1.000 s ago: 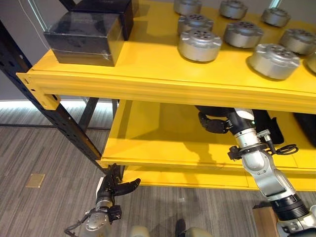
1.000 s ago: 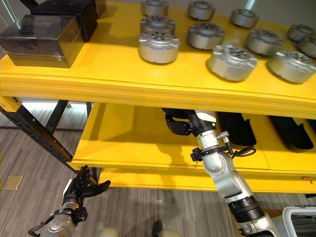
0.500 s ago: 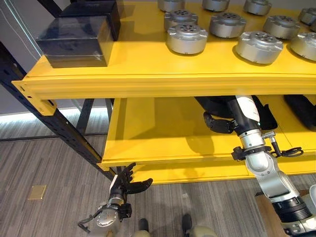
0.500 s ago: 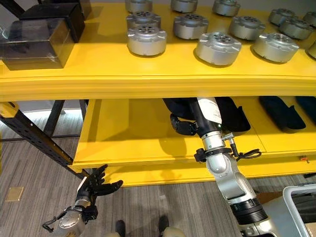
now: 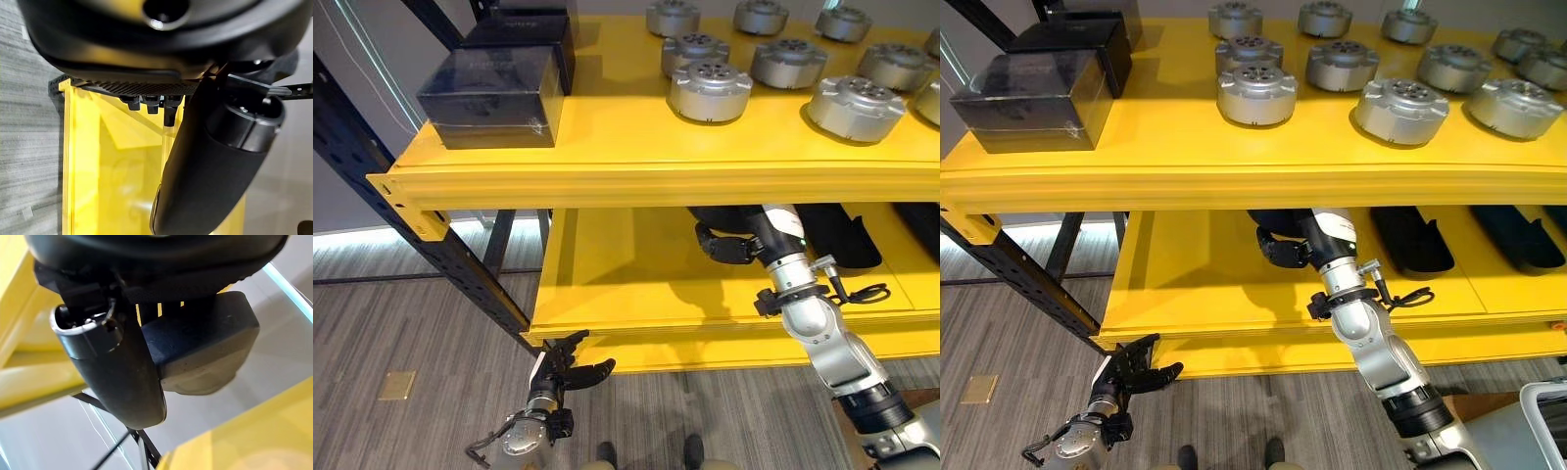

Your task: Move parts from the plastic box to the shelf.

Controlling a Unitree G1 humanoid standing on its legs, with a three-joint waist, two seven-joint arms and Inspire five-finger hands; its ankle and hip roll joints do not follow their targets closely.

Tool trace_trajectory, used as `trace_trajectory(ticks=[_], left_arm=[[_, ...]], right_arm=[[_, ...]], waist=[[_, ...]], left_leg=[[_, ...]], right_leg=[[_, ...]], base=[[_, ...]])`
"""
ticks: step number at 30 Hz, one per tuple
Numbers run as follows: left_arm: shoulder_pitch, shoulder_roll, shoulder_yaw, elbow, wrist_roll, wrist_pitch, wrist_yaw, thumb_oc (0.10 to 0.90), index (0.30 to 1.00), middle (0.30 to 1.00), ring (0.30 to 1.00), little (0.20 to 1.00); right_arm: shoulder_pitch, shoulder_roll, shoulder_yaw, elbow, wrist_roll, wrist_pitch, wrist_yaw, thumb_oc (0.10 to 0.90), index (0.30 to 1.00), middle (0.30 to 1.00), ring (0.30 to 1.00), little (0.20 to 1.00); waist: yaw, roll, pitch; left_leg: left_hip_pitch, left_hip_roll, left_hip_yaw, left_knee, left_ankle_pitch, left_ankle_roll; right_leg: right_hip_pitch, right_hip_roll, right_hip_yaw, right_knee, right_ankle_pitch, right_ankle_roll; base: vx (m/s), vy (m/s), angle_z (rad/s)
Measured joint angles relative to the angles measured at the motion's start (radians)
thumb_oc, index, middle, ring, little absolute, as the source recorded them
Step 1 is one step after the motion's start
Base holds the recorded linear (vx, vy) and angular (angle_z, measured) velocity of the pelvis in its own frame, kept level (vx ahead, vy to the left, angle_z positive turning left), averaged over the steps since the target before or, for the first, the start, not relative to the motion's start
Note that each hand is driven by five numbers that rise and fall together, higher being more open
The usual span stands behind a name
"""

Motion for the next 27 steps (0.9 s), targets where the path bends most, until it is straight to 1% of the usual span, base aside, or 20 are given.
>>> trace_trajectory(ticks=[3, 4, 6, 7, 8, 10, 11, 12, 13, 14, 15, 17, 18, 19, 20, 22, 24, 26, 27], left_arm=[[0.0, 0.006, -0.005, 0.0, 0.0, 0.0, -0.002, 0.9, 1.0, 1.0, 1.0, 1.0], [0.0, 0.006, -0.006, 0.0, 0.0, 0.0, -0.004, 0.9, 1.0, 1.0, 1.0, 1.0], [-0.007, 0.01, -0.009, 0.0, -0.001, 0.0, -0.004, 0.9, 1.0, 1.0, 1.0, 1.0], [-0.02, 0.019, -0.019, 0.0, -0.002, -0.003, -0.003, 0.9, 1.0, 1.0, 1.0, 1.0], [-0.057, 0.04, -0.041, 0.0, -0.002, -0.005, -0.003, 0.9, 1.0, 1.0, 1.0, 1.0], [-0.099, 0.048, -0.049, 0.001, -0.003, -0.008, -0.005, 0.9, 1.0, 1.0, 1.0, 1.0], [-0.114, 0.047, -0.05, 0.003, -0.003, -0.008, -0.004, 0.9, 1.0, 1.0, 1.0, 1.0], [-0.119, 0.052, -0.049, 0.003, -0.005, -0.018, -0.005, 0.9, 1.0, 1.0, 1.0, 1.0], [-0.123, 0.056, -0.049, 0.003, -0.01, -0.024, -0.005, 0.9, 1.0, 1.0, 1.0, 1.0], [-0.125, 0.056, -0.047, 0.002, -0.034, -0.025, -0.005, 0.9, 1.0, 1.0, 1.0, 1.0], [-0.126, 0.058, -0.046, 0.002, -0.04, -0.025, -0.005, 0.9, 1.0, 1.0, 1.0, 1.0], [-0.129, 0.059, -0.048, 0.002, -0.041, -0.025, -0.006, 0.9, 1.0, 1.0, 1.0, 1.0], [-0.135, 0.063, -0.052, 0.003, -0.041, -0.026, -0.006, 0.9, 1.0, 1.0, 1.0, 1.0], [-0.146, 0.075, -0.069, 0.005, -0.041, -0.026, -0.006, 0.9, 1.0, 1.0, 1.0, 1.0], [-0.147, 0.077, -0.069, 0.005, -0.041, -0.026, -0.006, 0.9, 1.0, 1.0, 1.0, 1.0], [-0.168, 0.082, -0.07, 0.004, -0.042, -0.034, -0.005, 0.9, 1.0, 1.0, 1.0, 1.0], [-0.208, 0.083, -0.104, 0.004, -0.043, -0.046, -0.006, 0.9, 1.0, 1.0, 1.0, 1.0], [-0.212, 0.083, -0.121, 0.005, -0.043, -0.047, -0.005, 0.9, 1.0, 1.0, 1.0, 1.0], [-0.211, 0.083, -0.123, 0.005, -0.043, -0.047, -0.007, 0.9, 1.0, 1.0, 1.0, 1.0]], right_arm=[[-0.037, 0.002, 0.039, 0.11, 0.0, 0.012, 0.011, 0.4, 0.3, 0.3, 0.3, 0.3], [-0.038, 0.004, 0.042, 0.128, 0.0, 0.019, 0.016, 0.4, 0.3, 0.3, 0.3, 0.3], [-0.066, 0.002, 0.07, 0.189, 0.0, 0.021, 0.017, 0.4, 0.3, 0.3, 0.3, 0.3], [-0.095, 0.0, 0.089, 0.248, 0.001, 0.023, 0.017, 0.4, 0.3, 0.3, 0.3, 0.3], [-0.156, -0.009, 0.119, 0.35, 0.002, 0.031, 0.018, 0.4, 0.3, 0.3, 0.3, 0.3], [-0.214, -0.017, 0.126, 0.434, 0.021, 0.041, 0.019, 0.4, 0.3, 0.3, 0.3, 0.3], [-0.232, -0.017, 0.127, 0.462, 0.024, 0.053, 0.018, 0.4, 0.3, 0.3, 0.3, 0.3], [-0.252, -0.023, 0.133, 0.478, 0.036, 0.061, 0.018, 0.4, 0.3, 0.3, 0.3, 0.3], [-0.276, -0.025, 0.134, 0.496, 0.038, 0.057, 0.017, 0.4, 0.3, 0.3, 0.3, 0.3], [-0.293, -0.04, 0.134, 0.498, 0.039, 0.06, 0.013, 0.4, 0.3, 0.3, 0.3, 0.3], [-0.318, -0.049, 0.137, 0.51, 0.039, 0.059, 0.011, 0.4, 0.3, 0.3, 0.3, 0.3], [-0.393, -0.051, 0.154, 0.586, 0.039, 0.054, 0.005, 0.4, 0.3, 0.3, 0.3, 0.3], [-0.441, -0.054, 0.17, 0.643, 0.04, 0.056, 0.004, 0.4, 0.3, 0.3, 0.3, 0.3], [-0.457, -0.059, 0.17, 0.663, 0.049, 0.073, -0.005, 0.4, 0.3, 0.3, 0.3, 0.3], [-0.457, -0.058, 0.17, 0.662, 0.06, 0.072, -0.006, 0.4, 0.3, 0.3, 0.3, 0.3], [-0.49, -0.059, 0.198, 0.705, 0.06, 0.07, -0.012, 0.4, 0.3, 0.3, 0.3, 0.3], [-0.554, -0.064, 0.209, 0.777, 0.06, 0.065, -0.021, 0.4, 0.3, 0.3, 0.3, 0.3], [-0.582, -0.064, 0.251, 0.846, 0.06, 0.061, -0.022, 0.4, 0.3, 0.3, 0.3, 0.3], [-0.578, -0.065, 0.254, 0.851, 0.06, 0.074, -0.022, 0.4, 0.3, 0.3, 0.3, 0.3]], waist=[[0.005, -0.024, -0.015], [0.006, -0.027, -0.017], [0.002, -0.03, -0.017], [0.003, -0.03, -0.017], [0.003, -0.026, -0.009], [0.004, -0.014, 0.018], [0.005, -0.009, 0.029], [0.005, -0.001, 0.043], [0.003, 0.003, 0.052], [0.004, 0.011, 0.063], [0.003, 0.009, 0.071], [0.003, 0.022, 0.091], [0.003, 0.024, 0.101], [0.007, 0.026, 0.118], [0.007, 0.026, 0.119], [0.006, 0.03, 0.121], [0.01, 0.044, 0.132], [0.009, 0.046, 0.133], [0.011, 0.046, 0.133]], left_leg=[[-0.004, 0.002, -0.002, 0.008, -0.003, 0.004], [-0.006, 0.002, -0.002, 0.01, -0.003, 0.004], [-0.04, 0.002, -0.003, 0.061, -0.015, 0.002], [-0.091, 0.006, -0.01, 0.129, -0.035, 0.003], [-0.185, 0.017, -0.026, 0.261, -0.084, 0.005], [-0.254, 0.032, -0.04, 0.367, -0.126, 0.005], [-0.273, 0.035, -0.046, 0.402, -0.143, 0.005], [-0.309, 0.04, -0.058, 0.463, -0.174, 0.007], [-0.332, 0.047, -0.059, 0.502, -0.194, 0.002], [-0.372, 0.052, -0.067, 0.535, -0.203, 0.0], [-0.408, 0.05, -0.069, 0.574, -0.208, 0.002], [-0.465, 0.057, -0.086, 0.645, -0.231, 0.001], [-0.493, 0.06, -0.086, 0.683, -0.243, 0.003], [-0.507, 0.064, -0.087, 0.707, -0.253, 0.003], [-0.51, 0.064, -0.086, 0.708, -0.253, 0.003], [-0.519, 0.064, -0.087, 0.75, -0.279, 0.005], [-0.573, 0.065, -0.084, 0.829, -0.311, 0.02], [-0.579, 0.066, -0.084, 0.864, -0.334, 0.02], [-0.579, 0.066, -0.084, 0.87, -0.339, 0.019]], right_leg=[[-0.01, 0.0, 0.0, 0.021, -0.016, 0.009], [-0.018, -0.001, 0.0, 0.035, -0.02, 0.008], [-0.052, -0.008, 0.0, 0.082, -0.034, 0.004], [-0.091, -0.009, -0.001, 0.136, -0.047, 0.003], [-0.169, -0.01, -0.001, 0.238, -0.083, -0.003], [-0.224, -0.016, -0.002, 0.322, -0.115, -0.008], [-0.24, -0.017, -0.005, 0.35, -0.132, -0.01], [-0.277, -0.02, -0.005, 0.421, -0.172, -0.008], [-0.301, -0.021, -0.005, 0.457, -0.187, -0.012], [-0.337, -0.019, -0.004, 0.494, -0.197, -0.006], [-0.382, -0.026, -0.002, 0.545, -0.212, -0.016], [-0.436, -0.024, -0.001, 0.608, -0.23, -0.019], [-0.466, -0.026, 0.002, 0.643, -0.24, -0.025], [-0.479, -0.026, 0.002, 0.666, -0.248, -0.025], [-0.482, -0.027, 0.002, 0.667, -0.248, -0.025], [-0.495, -0.032, 0.007, 0.714, -0.274, -0.025], [-0.552, -0.041, 0.018, 0.794, -0.307, -0.027], [-0.559, -0.043, 0.024, 0.829, -0.325, -0.031], [-0.558, -0.045, 0.023, 0.836, -0.332, -0.03]], base=[[-0.08, -0.027, 0.03], [-0.16, -0.047, -0.02], [-0.23, -0.061, 0.01], [-0.32, -0.073, 0.14], [-0.23, -0.05, 0.19], [-0.15, -0.03, 0.14], [-0.14, -0.028, 0.1], [-0.12, -0.023, 0.05], [-0.11, -0.024, 0.03], [-0.13, -0.029, 0.01], [-0.14, -0.037, 0.02], [-0.1, -0.027, -0.03], [-0.05, -0.006, -0.03], [-0.05, -0.016, -0.03], [-0.06, -0.013, -0.03], [-0.06, 0.001, -0.02], [-0.06, 0.014, -0.03], [-0.03, 0.007, -0.01], [0.0, 0.0, 0.0]])
